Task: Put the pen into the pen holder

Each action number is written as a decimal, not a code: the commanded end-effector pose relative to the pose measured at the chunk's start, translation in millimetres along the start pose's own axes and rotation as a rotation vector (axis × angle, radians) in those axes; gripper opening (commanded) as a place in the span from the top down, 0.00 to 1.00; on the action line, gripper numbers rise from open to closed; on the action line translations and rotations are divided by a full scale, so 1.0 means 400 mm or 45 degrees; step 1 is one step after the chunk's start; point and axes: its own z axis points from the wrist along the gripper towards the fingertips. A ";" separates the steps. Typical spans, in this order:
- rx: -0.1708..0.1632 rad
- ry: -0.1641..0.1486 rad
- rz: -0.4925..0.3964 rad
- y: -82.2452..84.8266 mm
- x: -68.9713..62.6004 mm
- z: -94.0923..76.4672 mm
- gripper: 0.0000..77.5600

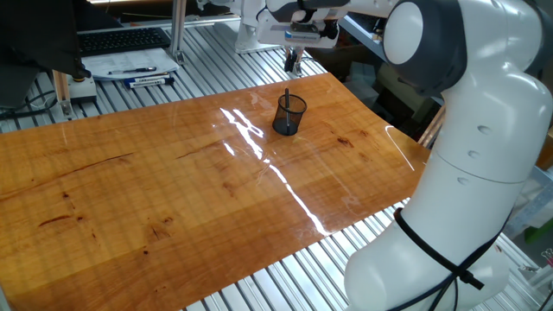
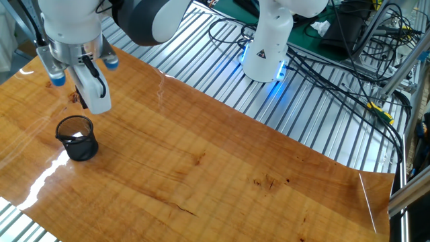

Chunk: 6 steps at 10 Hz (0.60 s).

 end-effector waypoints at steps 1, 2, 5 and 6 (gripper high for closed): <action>-0.225 0.215 -0.460 0.138 0.224 0.002 0.99; -0.223 0.215 -0.456 0.138 0.223 0.002 0.99; -0.215 0.218 -0.450 0.138 0.219 0.006 0.99; -0.214 0.222 -0.450 0.137 0.218 0.009 0.99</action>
